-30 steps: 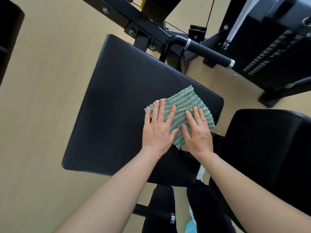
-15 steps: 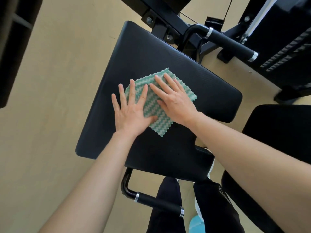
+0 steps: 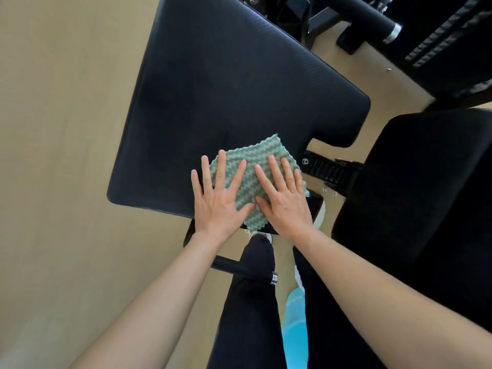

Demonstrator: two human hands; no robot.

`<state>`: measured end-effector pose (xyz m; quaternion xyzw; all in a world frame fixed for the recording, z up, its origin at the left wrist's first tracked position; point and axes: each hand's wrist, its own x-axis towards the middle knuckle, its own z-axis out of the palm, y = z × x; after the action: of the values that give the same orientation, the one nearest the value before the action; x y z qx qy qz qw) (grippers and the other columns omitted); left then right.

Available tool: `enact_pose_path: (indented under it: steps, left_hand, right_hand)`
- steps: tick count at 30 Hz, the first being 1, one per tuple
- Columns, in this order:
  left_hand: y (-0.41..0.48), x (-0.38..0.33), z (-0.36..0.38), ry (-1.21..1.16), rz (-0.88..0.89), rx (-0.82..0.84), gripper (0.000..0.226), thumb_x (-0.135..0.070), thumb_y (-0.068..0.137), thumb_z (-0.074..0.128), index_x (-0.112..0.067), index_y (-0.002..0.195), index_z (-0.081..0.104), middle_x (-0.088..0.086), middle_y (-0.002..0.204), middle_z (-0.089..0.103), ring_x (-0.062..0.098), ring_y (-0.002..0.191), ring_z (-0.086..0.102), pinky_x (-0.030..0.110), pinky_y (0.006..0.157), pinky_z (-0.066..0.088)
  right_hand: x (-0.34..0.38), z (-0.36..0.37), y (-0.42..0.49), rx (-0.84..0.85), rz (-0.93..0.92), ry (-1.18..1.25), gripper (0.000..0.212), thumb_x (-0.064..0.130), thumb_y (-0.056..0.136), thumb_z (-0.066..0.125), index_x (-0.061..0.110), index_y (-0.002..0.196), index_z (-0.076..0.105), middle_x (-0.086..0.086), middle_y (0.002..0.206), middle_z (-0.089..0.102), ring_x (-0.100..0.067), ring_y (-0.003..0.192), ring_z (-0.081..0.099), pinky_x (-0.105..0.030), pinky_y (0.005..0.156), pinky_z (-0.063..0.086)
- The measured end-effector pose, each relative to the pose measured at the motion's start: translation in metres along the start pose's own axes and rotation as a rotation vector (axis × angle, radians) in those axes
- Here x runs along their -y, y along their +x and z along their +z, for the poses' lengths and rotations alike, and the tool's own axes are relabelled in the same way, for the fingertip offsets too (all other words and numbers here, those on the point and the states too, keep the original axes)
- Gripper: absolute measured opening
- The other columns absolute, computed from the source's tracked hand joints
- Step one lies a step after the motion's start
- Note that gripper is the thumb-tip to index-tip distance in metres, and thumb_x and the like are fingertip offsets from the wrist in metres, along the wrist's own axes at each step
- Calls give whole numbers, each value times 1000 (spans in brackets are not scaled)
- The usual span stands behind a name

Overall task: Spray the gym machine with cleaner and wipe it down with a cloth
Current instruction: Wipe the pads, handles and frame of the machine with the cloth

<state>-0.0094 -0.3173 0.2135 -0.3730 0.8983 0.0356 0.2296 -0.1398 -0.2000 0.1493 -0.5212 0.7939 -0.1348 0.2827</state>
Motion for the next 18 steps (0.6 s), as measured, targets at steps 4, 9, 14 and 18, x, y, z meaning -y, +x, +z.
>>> enact_pose_path:
  steps: [4, 9, 14, 18]
  left_hand:
    - [-16, -14, 6, -12, 151, -125, 81, -49, 93, 61, -19, 162, 31, 12, 173, 10, 42, 158, 6, 62, 126, 10]
    - [7, -13, 9, -47, 333, -84, 68, -37, 98, 58, -18, 160, 35, 5, 171, 20, 28, 159, 13, 46, 129, 13]
    - [52, -3, -8, -16, 255, -136, 69, -49, 105, 42, -24, 165, 20, 3, 174, 7, 26, 160, 3, 46, 130, 10]
    - [88, -4, -24, 1, 169, -176, 69, -55, 108, 31, -27, 166, 6, 2, 174, -3, 28, 160, -3, 47, 130, 5]
  right_hand:
    - [7, 10, -23, -107, 174, 37, 74, 46, 96, 62, 25, 161, 31, -12, 168, 19, -35, 154, 20, -56, 121, 22]
    - [7, 14, -31, -106, 163, 89, 74, 44, 99, 61, 14, 160, 31, -13, 168, 23, -29, 155, 16, -52, 124, 28]
    - [-7, -12, 27, -95, 115, 83, 76, 45, 104, 50, 18, 165, 14, -9, 173, 4, -24, 160, -5, -40, 129, 0]
    - [-25, -45, 76, -81, 48, 71, 74, 43, 106, 48, 21, 165, 9, -7, 173, -3, -25, 159, -10, -38, 129, -5]
